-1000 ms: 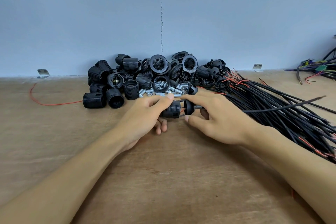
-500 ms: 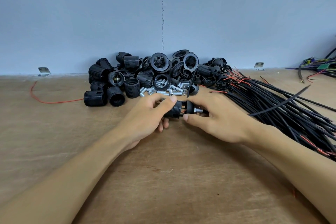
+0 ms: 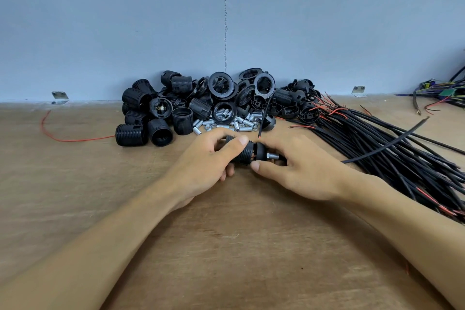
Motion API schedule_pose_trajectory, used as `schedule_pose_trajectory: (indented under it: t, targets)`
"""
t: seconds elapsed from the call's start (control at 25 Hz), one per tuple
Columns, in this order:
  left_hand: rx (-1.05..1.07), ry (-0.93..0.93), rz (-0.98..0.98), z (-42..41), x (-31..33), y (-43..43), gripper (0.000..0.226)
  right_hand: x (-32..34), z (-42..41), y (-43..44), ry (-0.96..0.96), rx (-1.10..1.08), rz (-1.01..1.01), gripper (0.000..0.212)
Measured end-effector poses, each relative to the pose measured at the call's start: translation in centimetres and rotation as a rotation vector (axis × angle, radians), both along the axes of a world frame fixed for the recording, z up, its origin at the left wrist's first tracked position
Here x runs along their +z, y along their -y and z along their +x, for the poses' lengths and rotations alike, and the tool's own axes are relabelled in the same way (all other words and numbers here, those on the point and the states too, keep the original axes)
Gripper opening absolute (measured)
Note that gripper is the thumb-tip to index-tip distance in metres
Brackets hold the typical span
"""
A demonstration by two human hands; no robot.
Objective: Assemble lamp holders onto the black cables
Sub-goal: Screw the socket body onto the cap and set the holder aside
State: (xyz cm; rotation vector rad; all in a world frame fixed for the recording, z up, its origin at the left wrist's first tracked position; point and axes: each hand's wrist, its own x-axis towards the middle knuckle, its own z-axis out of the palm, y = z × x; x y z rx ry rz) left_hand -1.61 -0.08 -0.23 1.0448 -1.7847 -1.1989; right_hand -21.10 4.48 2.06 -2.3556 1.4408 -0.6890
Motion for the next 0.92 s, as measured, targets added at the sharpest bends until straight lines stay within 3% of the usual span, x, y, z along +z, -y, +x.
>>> schedule_pose_trajectory:
  t: [0.12, 0.2, 0.28, 0.36, 0.56, 0.92]
  targets:
    - [0.020, 0.014, -0.003, -0.1, 0.0, -0.1, 0.021, -0.3, 0.0, 0.1, 0.004, 0.004, -0.011, 0.024]
    - [0.065, 0.031, -0.019, -0.4, -0.2, -0.2, 0.026, -0.5, 0.1, 0.1, 0.063, 0.014, -0.021, 0.006]
    - [0.123, 0.043, -0.049, -0.9, -0.5, -0.4, 0.028, -0.7, 0.4, 0.0, 0.084, 0.013, -0.042, 0.013]
    - [0.151, 0.020, -0.056, -1.1, -0.6, -0.5, 0.026, -1.0, 0.3, 0.2, 0.089, 0.029, -0.038, 0.005]
    - [0.087, -0.010, -0.032, -1.1, -0.7, -0.7, 0.020, -1.1, 0.3, 0.3, 0.070, 0.093, -0.121, 0.042]
    - [0.146, -0.140, 0.004, -1.7, -0.9, -0.9, 0.020, -1.7, 0.6, 0.3, 0.090, 0.018, -0.194, 0.035]
